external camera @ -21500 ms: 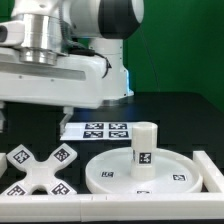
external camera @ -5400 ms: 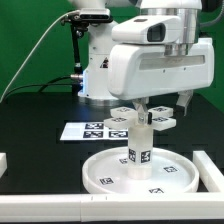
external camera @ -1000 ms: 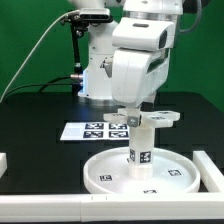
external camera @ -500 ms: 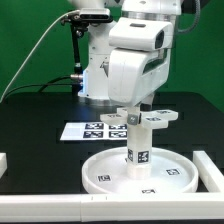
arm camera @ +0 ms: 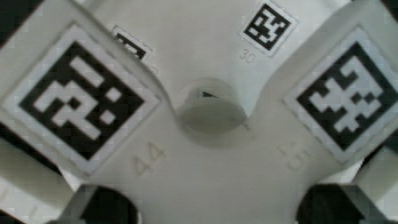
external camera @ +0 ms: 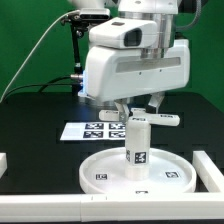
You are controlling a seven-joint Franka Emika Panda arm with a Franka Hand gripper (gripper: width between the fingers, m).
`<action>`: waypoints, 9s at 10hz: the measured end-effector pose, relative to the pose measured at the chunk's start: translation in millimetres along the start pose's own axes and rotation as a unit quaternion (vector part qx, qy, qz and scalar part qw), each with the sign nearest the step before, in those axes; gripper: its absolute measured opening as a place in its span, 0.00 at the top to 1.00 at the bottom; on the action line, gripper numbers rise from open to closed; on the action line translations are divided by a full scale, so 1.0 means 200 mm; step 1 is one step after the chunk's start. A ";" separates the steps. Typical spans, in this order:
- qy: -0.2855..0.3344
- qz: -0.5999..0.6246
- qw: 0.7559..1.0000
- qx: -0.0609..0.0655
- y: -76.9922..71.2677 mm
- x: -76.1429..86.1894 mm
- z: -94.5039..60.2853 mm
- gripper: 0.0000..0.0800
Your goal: Assemble round table
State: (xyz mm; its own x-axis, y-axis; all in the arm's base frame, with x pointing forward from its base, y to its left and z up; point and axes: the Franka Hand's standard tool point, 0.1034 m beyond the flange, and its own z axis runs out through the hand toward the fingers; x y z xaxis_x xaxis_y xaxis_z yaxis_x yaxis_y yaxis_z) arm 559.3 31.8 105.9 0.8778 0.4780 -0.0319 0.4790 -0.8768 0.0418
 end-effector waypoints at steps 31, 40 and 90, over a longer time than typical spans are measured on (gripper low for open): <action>0.066 0.017 0.998 0.018 0.00 0.02 -0.09 0.19; 0.041 0.011 0.999 0.017 -0.06 0.05 0.00 0.19; 0.040 0.114 0.992 0.027 -0.02 0.06 -0.08 0.19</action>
Offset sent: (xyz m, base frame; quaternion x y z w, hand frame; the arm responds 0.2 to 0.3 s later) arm 0.0121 0.0222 -0.0055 0.0674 0.0201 0.2454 0.9669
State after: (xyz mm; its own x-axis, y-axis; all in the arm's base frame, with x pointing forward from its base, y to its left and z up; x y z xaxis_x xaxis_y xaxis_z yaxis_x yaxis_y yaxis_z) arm 568.6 41.9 121.8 0.9623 0.2670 0.0517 0.2681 -0.9633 -0.0144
